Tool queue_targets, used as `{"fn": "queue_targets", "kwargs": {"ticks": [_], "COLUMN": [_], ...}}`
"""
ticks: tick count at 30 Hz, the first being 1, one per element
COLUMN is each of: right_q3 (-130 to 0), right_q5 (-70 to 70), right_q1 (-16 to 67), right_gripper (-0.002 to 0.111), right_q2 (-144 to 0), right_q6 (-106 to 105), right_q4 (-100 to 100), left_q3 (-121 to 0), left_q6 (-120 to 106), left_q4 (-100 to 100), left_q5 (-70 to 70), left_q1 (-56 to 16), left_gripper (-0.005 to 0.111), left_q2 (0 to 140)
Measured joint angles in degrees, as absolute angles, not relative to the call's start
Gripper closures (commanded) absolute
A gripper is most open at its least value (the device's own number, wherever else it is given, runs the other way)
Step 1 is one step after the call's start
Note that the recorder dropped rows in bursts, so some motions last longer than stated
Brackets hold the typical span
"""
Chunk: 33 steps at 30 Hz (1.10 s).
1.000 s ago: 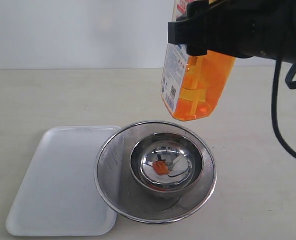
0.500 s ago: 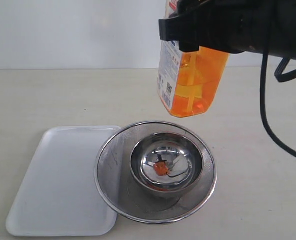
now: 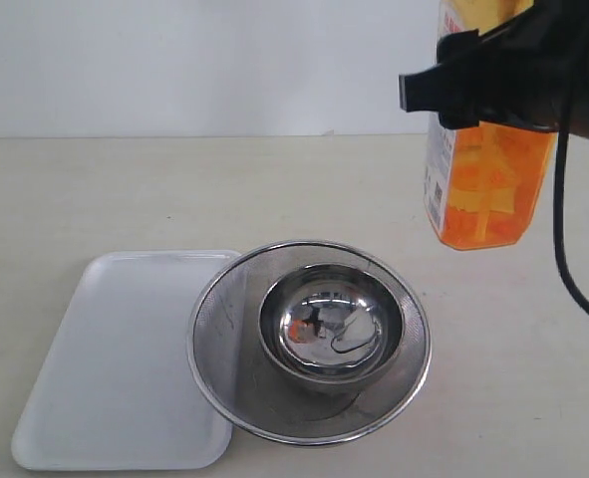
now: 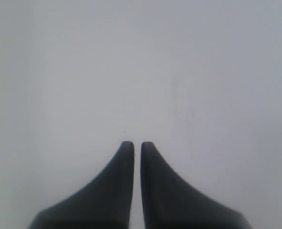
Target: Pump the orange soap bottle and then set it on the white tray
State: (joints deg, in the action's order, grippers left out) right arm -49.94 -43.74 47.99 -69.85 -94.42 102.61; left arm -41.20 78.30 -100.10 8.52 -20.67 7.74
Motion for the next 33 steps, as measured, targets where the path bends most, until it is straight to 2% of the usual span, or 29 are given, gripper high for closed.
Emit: {"fn": "queue_targets", "kwargs": {"ticks": [15, 33], "right_q3": [-38.35, -29.66], "right_q5": [-41.56, -40.18], "right_q1": [47.99, 47.99], "right_gripper": [0.109, 0.109], "right_q2": [-61.9, -61.77], "right_q6": [-89.15, -72.38], "right_q4": [102.61, 92.09], "left_q3": [-41.2, -41.2], "left_q6": [78.3, 78.3], "left_q4": [-100.1, -100.1], "left_q5": [8.52, 8.52], "left_q1": [-20.67, -20.67], "left_gripper": [0.102, 0.102], "left_q2": [7.74, 7.74]}}
